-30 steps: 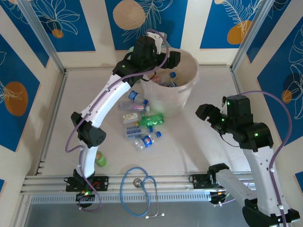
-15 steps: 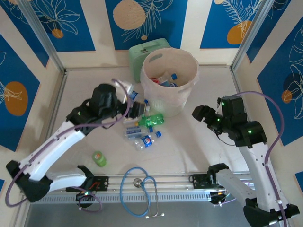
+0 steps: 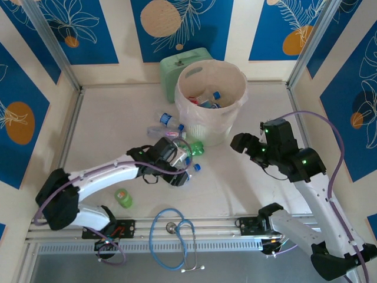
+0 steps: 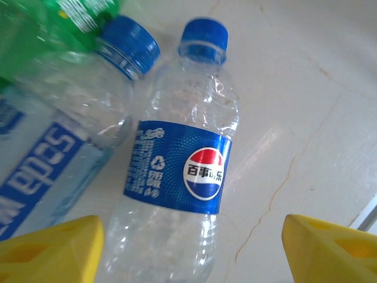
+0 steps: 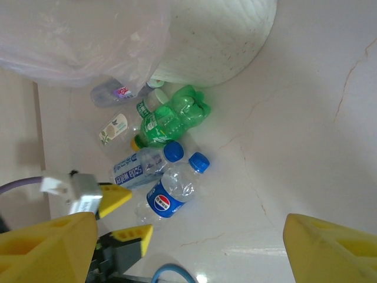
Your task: Put the plastic bottles in the bin
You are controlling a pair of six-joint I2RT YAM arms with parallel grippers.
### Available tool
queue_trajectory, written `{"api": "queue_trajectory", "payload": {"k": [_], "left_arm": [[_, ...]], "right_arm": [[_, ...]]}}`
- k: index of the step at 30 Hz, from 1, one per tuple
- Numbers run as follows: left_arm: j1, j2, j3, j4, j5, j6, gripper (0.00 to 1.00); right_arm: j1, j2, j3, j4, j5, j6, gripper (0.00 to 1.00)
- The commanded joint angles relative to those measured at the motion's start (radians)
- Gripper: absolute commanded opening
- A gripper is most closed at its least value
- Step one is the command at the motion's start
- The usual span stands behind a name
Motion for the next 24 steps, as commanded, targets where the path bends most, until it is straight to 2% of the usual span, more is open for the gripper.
{"api": "queue_trajectory", "payload": {"k": [1,11,19,24], "left_arm": [[-0.021,0.046,0.041,0.009,-0.017,0.023,0.80],[-0.073,0.129,0.068,-0.012,-0.056,0.021,0.77],[-0.117,0.220,0.134,-0.070,-0.138,-0.017,0.81],[-0.129,0.257,0.155,-0.072,-0.141,-0.032,0.77]], "right_arm": [[0.022,0.007,0.025,-0.018,0.042,0.022,0.83],[0.027,0.013,0.053,-0.035,0.062,0.010,0.83],[0.024,0.000,0.059,-0.050,0.073,0.007,0.83],[0.018,-0.006,0.051,-0.058,0.076,0.006,0.84]]}}
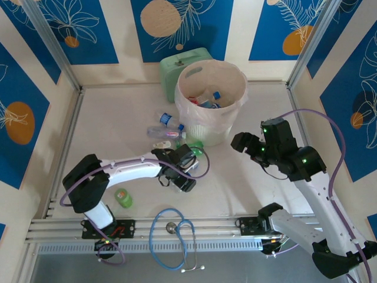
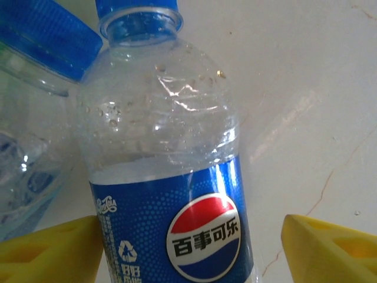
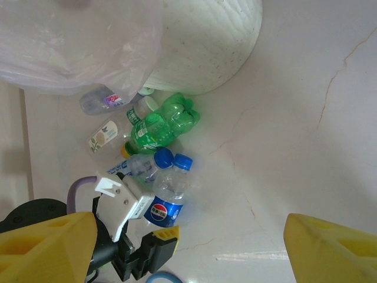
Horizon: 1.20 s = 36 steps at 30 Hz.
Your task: Put the plastic bottles in the bin
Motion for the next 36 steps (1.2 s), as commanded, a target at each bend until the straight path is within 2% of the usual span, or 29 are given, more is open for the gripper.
{"api": "queue_trajectory", "payload": {"k": [1,6,12,15,19,22,27,31,36], "left_arm": [[-0.020,0.032,0.033,-0.031,-0.021,-0.017,0.76],[-0.036,0.052,0.038,-0.034,-0.024,-0.021,0.73],[-0.046,0.078,0.039,-0.029,-0.007,-0.020,0.77],[-0.047,0.074,0.041,-0.022,-0.013,-0.023,0.69],[-0.053,0.023,0.036,-0.005,-0.007,-0.027,0.53],[-0.062,-0.034,0.039,0.001,-0.010,-0.029,0.48],[-0.078,-0.139,0.092,-0.031,-0.015,-0.024,0.47],[-0.091,-0.247,0.112,-0.003,0.038,0.004,0.51],[-0.092,-0.331,0.130,-0.006,0.063,0.036,0.53]], "right_arm": [[-0.004,-0.021,0.018,-0.029,0.011,0.001,0.83],[-0.007,-0.026,0.011,-0.027,0.010,0.003,0.83],[-0.011,-0.027,0.005,-0.022,0.003,0.004,0.83],[-0.017,-0.031,0.001,-0.021,-0.004,0.005,0.83],[-0.037,-0.036,0.003,-0.017,-0.027,0.003,0.84],[-0.056,-0.035,0.002,0.001,-0.073,-0.007,0.84],[-0.059,-0.002,0.003,0.065,-0.198,-0.040,0.84],[-0.048,0.060,0.007,0.102,-0.304,-0.050,0.83],[-0.014,0.102,0.005,0.162,-0.362,-0.038,0.80]]}}
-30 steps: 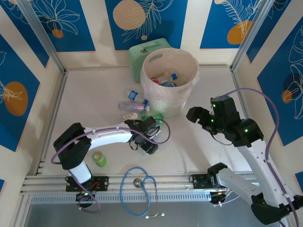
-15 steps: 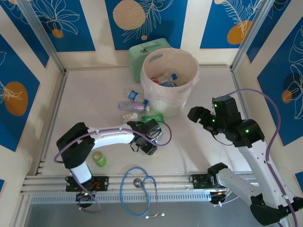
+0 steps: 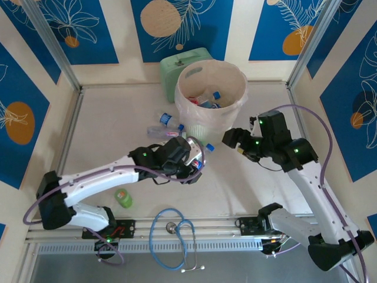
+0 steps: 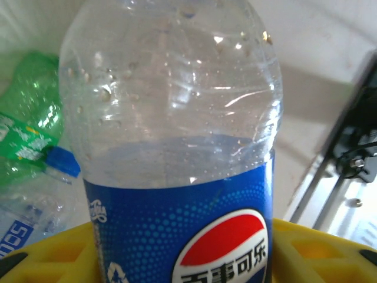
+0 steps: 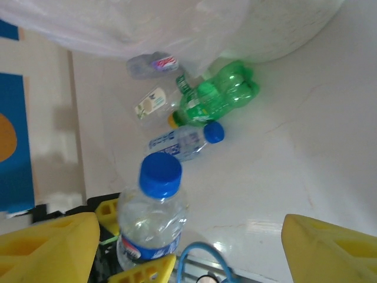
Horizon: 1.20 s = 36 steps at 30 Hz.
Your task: Put the plastic bottles in the bin
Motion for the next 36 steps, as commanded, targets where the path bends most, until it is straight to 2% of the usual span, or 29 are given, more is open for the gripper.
{"api": "queue_trajectory", "payload": {"k": [1,7,13,19,26,36], "left_arm": [[-0.008,-0.041,0.026,0.003,0.043,0.039,0.54],[-0.008,-0.068,0.035,0.002,0.075,0.048,0.57],[-0.009,-0.070,0.051,0.000,0.085,0.046,0.56],[-0.008,-0.076,0.055,0.006,0.080,0.047,0.56],[-0.009,-0.068,0.057,0.005,0.074,0.039,0.57],[-0.009,-0.067,0.041,0.040,0.080,0.035,0.57]], "right_arm": [[0.024,0.012,0.007,0.060,-0.097,-0.008,0.80],[0.090,0.043,0.026,0.124,-0.121,-0.022,0.76],[0.111,0.083,0.029,0.138,-0.112,-0.023,0.69],[0.152,0.108,0.038,0.141,-0.086,-0.020,0.66],[0.162,0.113,0.036,0.147,-0.077,-0.019,0.52],[0.171,0.116,0.021,0.151,-0.066,-0.017,0.47]]}}
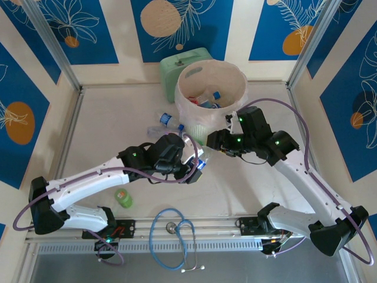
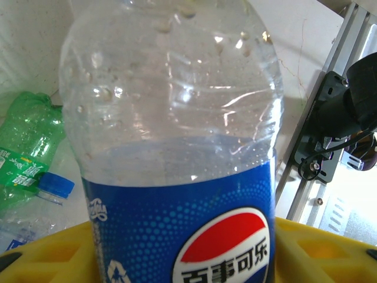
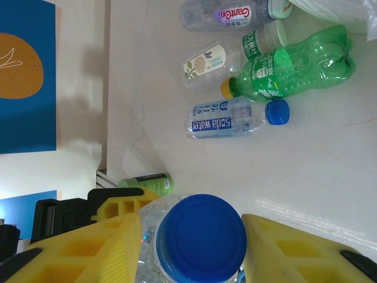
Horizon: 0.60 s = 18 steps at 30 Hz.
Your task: Put the plastic bottles in the bin
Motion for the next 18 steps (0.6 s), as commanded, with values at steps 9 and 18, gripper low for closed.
{"api": "queue_trajectory", "payload": {"k": [9,18], "left_arm": [[-0.007,-0.006,0.011,0.049,0.004,-0.005,0.77],[0.024,-0.124,0.007,-0.012,-0.158,0.005,1.00]], "right_arm": [[0.009,0.005,0.014,0.008,0.012,-0.005,0.30],[-0.040,0.017,0.215,-0.051,0.073,-0.079,0.27]]}}
